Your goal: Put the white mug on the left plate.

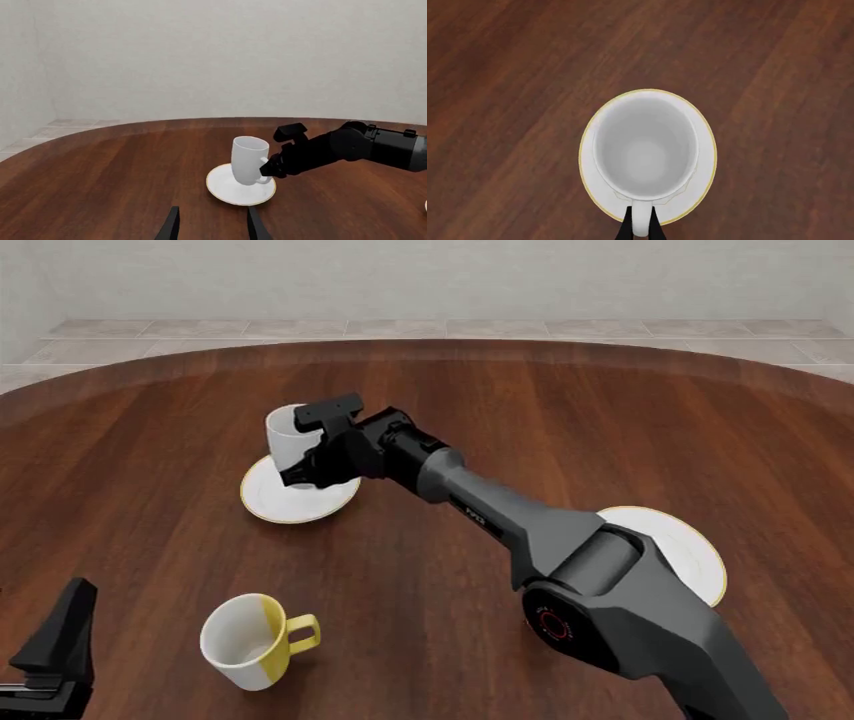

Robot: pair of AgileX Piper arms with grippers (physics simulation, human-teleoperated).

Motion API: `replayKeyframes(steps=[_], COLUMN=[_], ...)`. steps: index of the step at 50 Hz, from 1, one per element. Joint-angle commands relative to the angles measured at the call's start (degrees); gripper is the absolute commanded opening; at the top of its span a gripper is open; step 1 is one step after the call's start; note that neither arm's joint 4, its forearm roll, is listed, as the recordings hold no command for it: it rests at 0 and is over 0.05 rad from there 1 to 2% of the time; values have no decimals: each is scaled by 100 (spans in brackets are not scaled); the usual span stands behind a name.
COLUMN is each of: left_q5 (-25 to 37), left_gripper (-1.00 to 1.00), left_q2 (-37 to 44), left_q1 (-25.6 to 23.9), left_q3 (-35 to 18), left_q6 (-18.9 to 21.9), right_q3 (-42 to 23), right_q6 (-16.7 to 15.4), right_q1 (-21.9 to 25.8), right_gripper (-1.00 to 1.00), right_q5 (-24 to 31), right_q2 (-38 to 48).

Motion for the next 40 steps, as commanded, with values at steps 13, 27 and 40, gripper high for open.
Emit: replayKeyframes(steps=[13, 27, 40], left_q5=[-7, 0, 3], left_gripper=[100, 100, 100], left_q2=[0, 0, 0], left_q1=[-8, -12, -10], left_q3=[21, 8, 3], left_q6=[14, 10, 5], right_q3=[-73, -115, -82], right_q6=[100, 156, 159], right_q1=[-18, -22, -27], right_gripper=[-100, -100, -100], right_q5=[-40, -33, -63], right_q2=[94, 113, 126])
